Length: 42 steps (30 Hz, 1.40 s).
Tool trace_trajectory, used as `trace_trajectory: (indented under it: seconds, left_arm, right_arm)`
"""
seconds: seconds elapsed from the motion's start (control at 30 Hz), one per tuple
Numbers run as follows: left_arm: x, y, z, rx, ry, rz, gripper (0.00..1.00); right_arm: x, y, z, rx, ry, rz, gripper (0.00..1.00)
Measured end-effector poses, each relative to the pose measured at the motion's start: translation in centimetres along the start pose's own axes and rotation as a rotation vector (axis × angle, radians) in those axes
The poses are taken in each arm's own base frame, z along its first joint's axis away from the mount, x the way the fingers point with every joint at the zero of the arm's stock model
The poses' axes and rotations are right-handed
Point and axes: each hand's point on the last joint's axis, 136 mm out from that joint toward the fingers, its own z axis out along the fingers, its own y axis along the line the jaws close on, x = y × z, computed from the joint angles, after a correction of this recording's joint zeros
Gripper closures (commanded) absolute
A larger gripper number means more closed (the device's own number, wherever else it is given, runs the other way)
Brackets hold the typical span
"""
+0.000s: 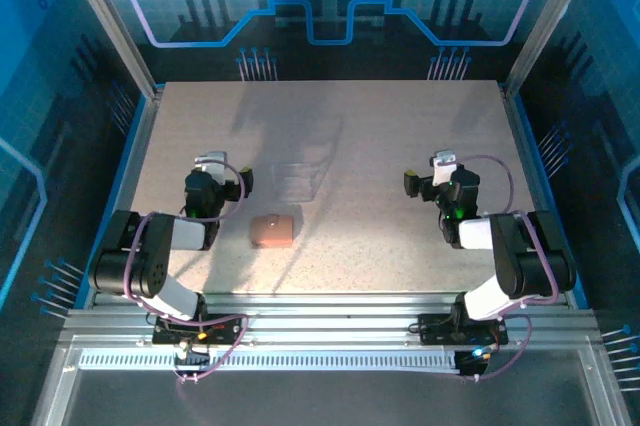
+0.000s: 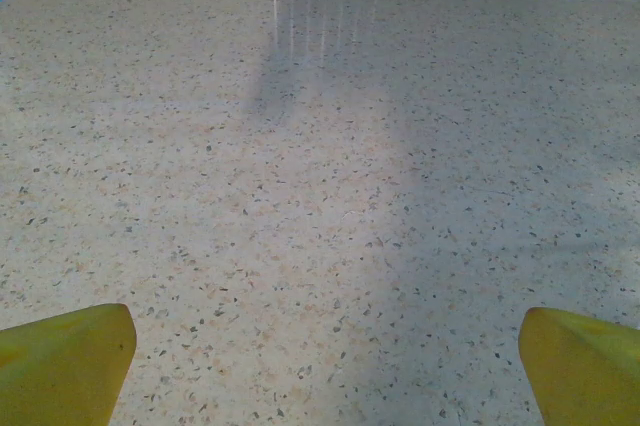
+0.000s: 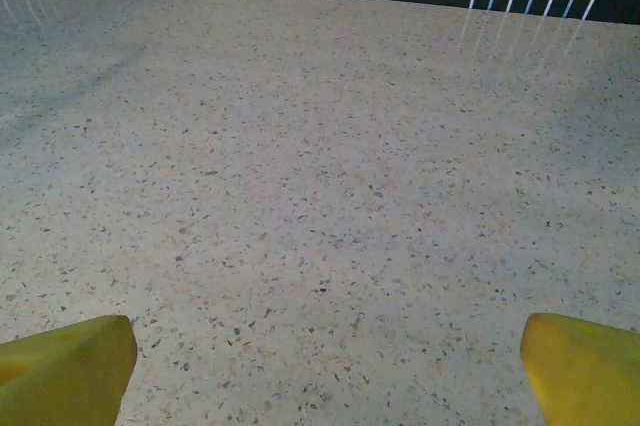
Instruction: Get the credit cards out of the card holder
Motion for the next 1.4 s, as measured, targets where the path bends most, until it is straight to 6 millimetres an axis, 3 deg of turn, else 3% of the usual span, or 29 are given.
trace_trajectory:
  seconds: [1.23,1.4]
  left_arm:
    - [-0.1,0.2,0.0,-0.007,-0.003,-0.002,0.01]
    - [-1.1,0.5,-0.8,-0.026,-0.006,-0.015,0.01]
  right_arm:
    - [-0.2,-0.1,0.0,0.017,-0.009,-0.008,0.00]
    - [-0.4,0.3,-1.2,0.029,-0.034,-0.020,0.00]
